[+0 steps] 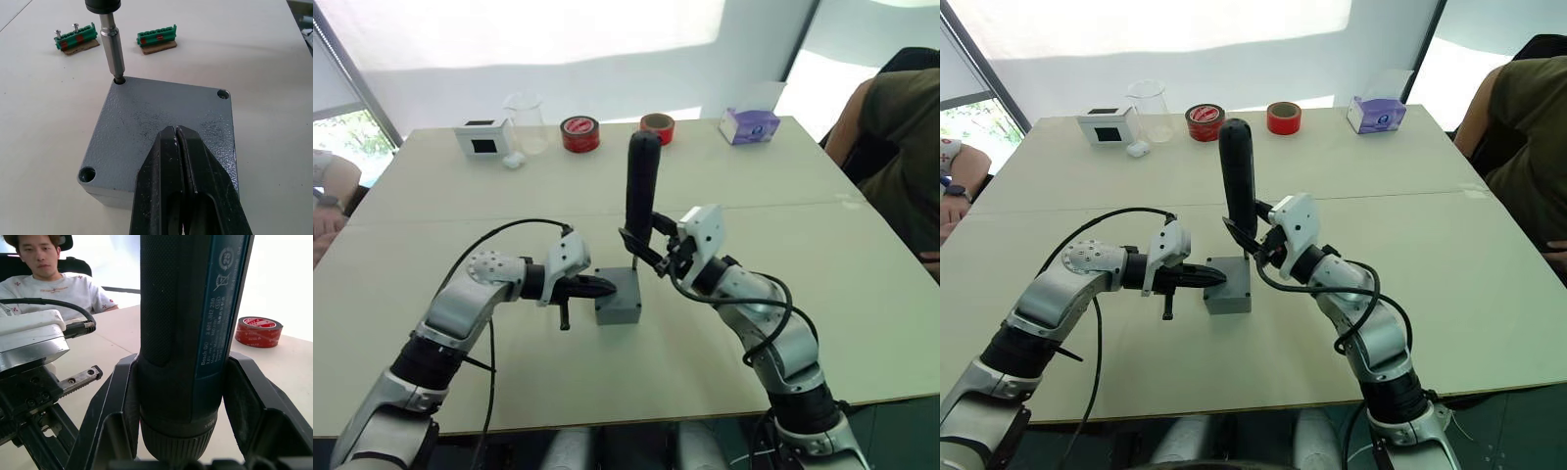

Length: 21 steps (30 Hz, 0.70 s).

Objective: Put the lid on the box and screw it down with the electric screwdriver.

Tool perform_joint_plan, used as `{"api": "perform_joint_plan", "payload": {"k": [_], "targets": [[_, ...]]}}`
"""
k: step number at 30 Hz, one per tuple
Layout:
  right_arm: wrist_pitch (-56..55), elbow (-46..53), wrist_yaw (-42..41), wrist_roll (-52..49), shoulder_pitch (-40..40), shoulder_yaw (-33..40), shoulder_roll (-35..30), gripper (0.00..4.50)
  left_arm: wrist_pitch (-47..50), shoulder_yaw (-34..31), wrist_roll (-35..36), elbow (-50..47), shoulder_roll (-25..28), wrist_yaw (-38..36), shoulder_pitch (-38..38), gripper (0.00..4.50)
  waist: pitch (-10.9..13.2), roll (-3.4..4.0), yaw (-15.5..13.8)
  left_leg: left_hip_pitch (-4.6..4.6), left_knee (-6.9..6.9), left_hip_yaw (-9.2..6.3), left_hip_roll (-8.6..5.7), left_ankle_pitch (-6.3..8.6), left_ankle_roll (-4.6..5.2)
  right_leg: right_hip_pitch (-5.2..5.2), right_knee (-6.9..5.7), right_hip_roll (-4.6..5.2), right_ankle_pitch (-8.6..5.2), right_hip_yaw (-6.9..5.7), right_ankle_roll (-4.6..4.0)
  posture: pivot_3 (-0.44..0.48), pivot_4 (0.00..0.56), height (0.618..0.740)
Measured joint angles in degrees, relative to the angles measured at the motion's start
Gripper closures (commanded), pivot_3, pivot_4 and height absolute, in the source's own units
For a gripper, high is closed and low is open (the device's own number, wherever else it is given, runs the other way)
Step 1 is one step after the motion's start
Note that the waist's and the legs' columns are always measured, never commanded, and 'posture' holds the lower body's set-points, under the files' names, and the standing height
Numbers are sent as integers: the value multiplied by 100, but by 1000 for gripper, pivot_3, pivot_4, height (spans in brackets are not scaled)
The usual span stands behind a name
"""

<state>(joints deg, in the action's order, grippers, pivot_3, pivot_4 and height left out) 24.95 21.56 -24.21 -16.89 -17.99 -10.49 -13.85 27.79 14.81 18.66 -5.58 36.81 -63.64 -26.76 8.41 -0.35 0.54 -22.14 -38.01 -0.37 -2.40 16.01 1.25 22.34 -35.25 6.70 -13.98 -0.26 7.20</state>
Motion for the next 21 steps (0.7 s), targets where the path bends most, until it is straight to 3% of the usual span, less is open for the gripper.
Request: {"api": "perform_joint_plan", "payload": {"k": [21], "targets": [[21,-112,56,-91,21,88,112,2677,-215,30,-110,233,-53,-142,-80,4500,-37,-6,-4,-1,18,-8,1,2,-2,1,17,30,-10,1,-18,0,150,740]]}}
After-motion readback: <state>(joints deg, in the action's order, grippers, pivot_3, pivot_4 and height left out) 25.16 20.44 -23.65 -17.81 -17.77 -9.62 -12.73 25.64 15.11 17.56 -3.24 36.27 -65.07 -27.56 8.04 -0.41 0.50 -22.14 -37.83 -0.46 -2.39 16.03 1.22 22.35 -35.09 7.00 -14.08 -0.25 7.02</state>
